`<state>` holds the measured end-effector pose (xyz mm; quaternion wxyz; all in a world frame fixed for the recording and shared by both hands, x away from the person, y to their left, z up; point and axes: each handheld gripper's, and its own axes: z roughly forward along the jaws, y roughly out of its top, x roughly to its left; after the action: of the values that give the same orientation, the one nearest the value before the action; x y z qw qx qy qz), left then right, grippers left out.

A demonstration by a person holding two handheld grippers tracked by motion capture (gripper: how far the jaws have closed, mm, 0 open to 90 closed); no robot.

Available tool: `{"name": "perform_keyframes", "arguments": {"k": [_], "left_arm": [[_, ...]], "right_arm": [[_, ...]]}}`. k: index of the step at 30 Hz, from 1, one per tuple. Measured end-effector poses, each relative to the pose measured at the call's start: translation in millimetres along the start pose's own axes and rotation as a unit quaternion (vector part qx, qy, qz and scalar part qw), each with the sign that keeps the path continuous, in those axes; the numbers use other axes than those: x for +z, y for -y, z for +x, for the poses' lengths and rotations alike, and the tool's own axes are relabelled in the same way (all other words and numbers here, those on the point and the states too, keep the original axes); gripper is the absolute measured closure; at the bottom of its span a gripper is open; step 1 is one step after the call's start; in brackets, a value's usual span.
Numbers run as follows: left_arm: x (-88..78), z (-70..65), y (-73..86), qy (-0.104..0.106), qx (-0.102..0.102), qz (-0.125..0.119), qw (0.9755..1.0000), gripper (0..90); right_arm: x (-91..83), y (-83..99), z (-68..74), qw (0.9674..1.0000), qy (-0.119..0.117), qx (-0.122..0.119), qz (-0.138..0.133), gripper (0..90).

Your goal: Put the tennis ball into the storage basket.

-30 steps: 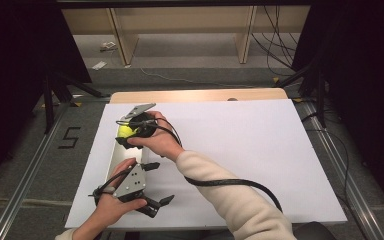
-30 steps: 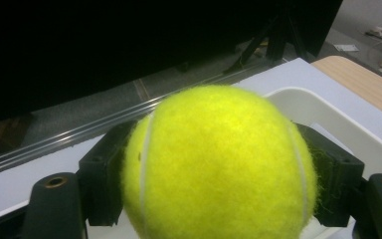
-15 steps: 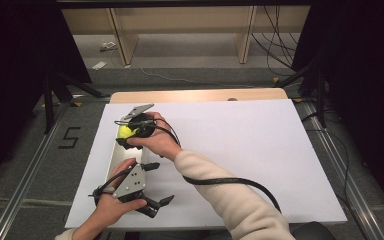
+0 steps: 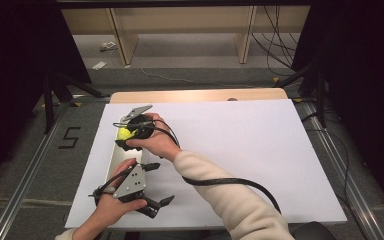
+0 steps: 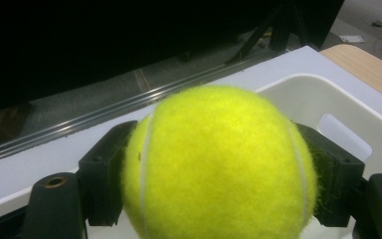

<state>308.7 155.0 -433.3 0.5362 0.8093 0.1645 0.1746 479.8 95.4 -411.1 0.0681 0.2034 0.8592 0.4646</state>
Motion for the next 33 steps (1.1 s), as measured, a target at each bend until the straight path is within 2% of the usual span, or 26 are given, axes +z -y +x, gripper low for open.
{"name": "perform_keyframes", "arguments": {"k": [33], "left_arm": [[0.4, -0.4, 0.2, 0.001, 0.002, 0.002, 1.0, 0.0]], "right_arm": [[7.4, 6.6, 3.1, 0.9997, -0.006, -0.005, 0.025, 25.5]]}}
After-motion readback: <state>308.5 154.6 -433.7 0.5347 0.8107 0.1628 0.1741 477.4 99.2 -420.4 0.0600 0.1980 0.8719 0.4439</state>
